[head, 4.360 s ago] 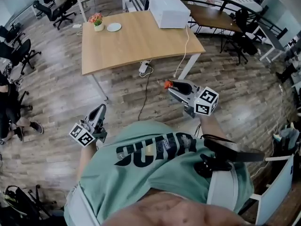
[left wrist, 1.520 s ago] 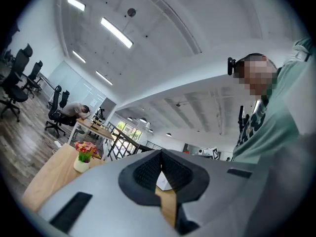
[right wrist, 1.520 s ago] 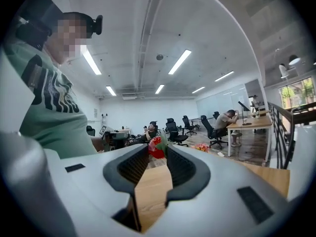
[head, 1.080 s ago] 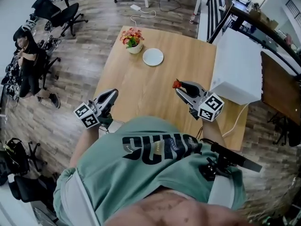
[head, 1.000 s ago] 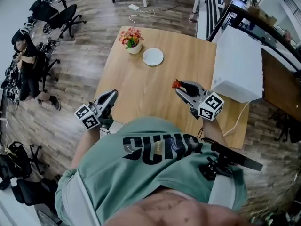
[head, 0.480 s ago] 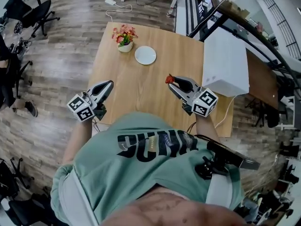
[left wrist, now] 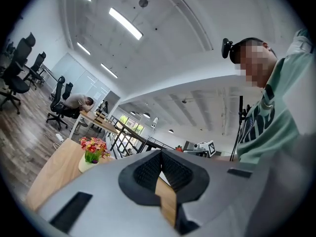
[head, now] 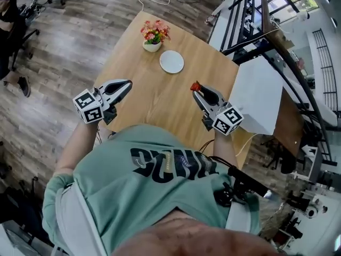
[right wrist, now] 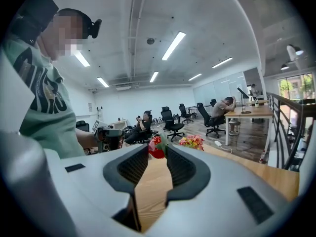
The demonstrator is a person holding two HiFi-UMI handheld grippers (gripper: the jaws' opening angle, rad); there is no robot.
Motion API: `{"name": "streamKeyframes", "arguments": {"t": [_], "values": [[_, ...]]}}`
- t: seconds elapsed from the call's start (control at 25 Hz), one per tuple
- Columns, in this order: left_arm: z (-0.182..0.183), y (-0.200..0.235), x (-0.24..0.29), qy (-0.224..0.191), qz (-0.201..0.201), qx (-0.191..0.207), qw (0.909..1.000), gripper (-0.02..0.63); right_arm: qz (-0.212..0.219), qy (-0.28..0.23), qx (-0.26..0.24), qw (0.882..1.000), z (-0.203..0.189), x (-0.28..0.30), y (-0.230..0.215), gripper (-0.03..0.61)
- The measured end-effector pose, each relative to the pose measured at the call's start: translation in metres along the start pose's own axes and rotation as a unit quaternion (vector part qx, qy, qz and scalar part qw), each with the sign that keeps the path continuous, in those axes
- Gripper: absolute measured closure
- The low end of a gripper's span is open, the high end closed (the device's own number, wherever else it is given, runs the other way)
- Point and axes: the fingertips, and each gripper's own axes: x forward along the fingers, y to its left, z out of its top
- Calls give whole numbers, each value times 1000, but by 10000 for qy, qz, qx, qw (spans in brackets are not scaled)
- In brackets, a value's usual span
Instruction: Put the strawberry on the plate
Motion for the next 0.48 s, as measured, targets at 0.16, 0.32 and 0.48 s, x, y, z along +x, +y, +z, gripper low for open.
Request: {"name": "streamKeyframes", "arguments": {"t": [0.16, 0.32, 0.48], "values": [[-14, 9, 14, 109, 142, -94, 9998, 609, -26, 153, 22, 9999, -13, 15, -31, 454], [-33, 19, 28, 299, 228, -188, 9991, 609, -36, 282, 46, 9996, -30, 29, -53, 456], [-42, 43, 49, 469, 171, -197, 9986, 609, -88, 457, 103, 9989, -47, 52, -79, 454]]}}
